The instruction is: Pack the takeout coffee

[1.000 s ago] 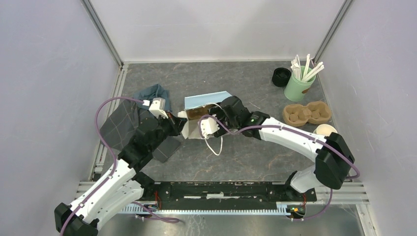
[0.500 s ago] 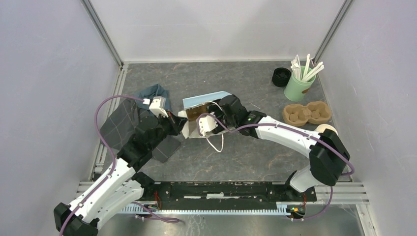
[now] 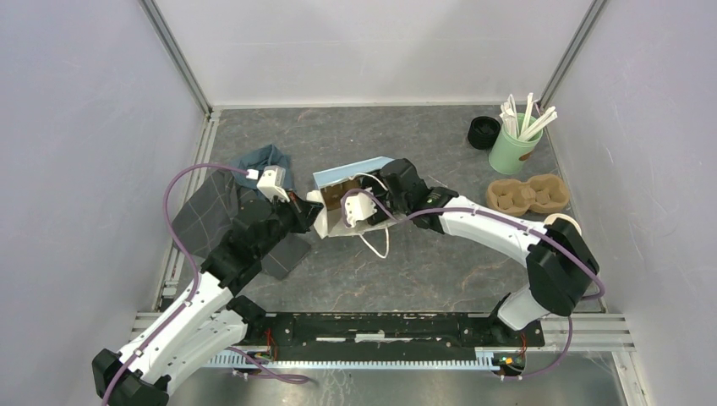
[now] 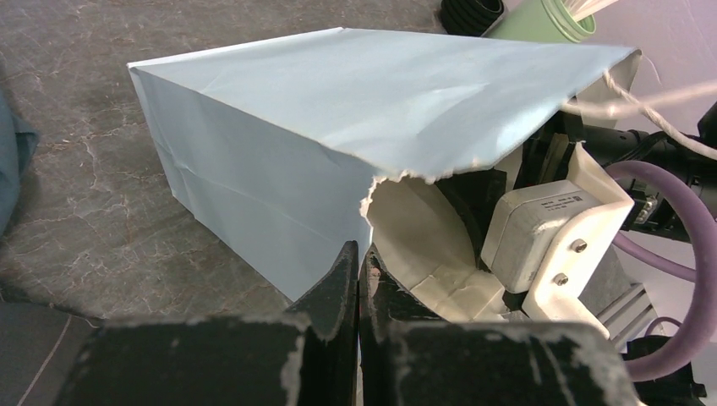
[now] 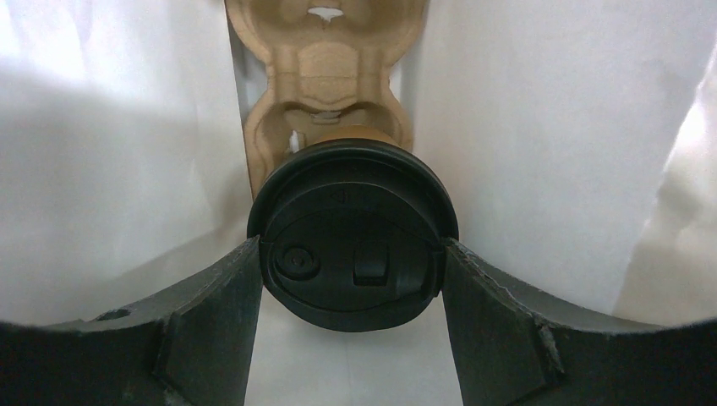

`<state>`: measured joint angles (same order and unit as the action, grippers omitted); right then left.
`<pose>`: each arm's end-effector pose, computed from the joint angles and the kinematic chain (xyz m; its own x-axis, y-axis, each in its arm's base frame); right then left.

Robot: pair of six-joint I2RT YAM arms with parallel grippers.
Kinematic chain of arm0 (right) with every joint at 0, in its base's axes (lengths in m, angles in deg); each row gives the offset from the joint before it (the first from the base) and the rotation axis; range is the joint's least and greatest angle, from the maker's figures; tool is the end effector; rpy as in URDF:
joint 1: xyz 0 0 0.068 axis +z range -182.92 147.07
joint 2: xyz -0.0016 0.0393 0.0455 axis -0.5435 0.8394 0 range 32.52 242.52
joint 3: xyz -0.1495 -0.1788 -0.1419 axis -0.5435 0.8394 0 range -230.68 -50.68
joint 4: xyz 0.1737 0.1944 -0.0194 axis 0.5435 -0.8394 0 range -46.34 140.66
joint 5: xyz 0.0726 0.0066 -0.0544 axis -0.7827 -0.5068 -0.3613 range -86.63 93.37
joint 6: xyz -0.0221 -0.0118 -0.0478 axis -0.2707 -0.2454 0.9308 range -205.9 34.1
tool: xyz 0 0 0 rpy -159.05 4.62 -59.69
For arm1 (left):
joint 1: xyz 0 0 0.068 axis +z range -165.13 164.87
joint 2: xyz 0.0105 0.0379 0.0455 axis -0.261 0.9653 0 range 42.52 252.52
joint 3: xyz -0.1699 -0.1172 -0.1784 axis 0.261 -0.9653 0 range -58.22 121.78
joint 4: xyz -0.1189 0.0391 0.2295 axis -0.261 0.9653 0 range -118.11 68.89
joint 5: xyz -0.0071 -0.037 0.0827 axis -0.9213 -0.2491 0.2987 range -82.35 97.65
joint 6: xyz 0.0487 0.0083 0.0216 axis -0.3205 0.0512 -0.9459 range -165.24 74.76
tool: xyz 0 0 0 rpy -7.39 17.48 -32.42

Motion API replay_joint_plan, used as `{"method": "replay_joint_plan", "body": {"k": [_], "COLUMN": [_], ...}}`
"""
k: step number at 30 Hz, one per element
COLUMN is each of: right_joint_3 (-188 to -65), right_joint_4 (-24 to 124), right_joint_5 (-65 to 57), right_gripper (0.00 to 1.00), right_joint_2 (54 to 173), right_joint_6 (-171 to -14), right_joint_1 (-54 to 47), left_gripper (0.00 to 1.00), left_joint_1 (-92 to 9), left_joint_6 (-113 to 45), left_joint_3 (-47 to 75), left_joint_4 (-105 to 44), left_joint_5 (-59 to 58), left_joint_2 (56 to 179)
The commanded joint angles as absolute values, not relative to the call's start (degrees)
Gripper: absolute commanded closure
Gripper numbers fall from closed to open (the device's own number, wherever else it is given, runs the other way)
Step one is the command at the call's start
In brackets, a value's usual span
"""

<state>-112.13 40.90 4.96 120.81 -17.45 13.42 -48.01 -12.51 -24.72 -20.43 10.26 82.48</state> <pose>0.2395 0.2495 0.2549 0.5072 -0.8152 -0.2795 -0.6429 -0.1419 -0.7527 0.1471 -0.0931 0.2883 -0.4457 -0.3550 -0.8217 0.3140 0.7977 -0.5149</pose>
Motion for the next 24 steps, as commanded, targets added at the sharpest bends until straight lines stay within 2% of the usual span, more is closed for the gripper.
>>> {"method": "replay_joint_plan", "body": {"k": [1, 24], "right_joint_3": [-113.08, -114.65], "right_joint_4": [41.21, 44.63], "right_joint_5": [1.83, -0.33], "right_gripper": [1.00, 1.00], "right_joint_2": [121.76, 124.23], "right_joint_6": [-16.90, -17.28], "right_joint_1": [12.63, 11.34], "left_gripper": [0.98, 0.98], "left_joint_1": [-48.19, -48.23], "left_joint_6": [-12.40, -11.85], "left_joint_3": [-22.25, -21.53], "left_joint_4": [-19.39, -18.75], "left_joint_5": [9.49, 9.67], "left_joint_2": [81.64, 81.97]}}
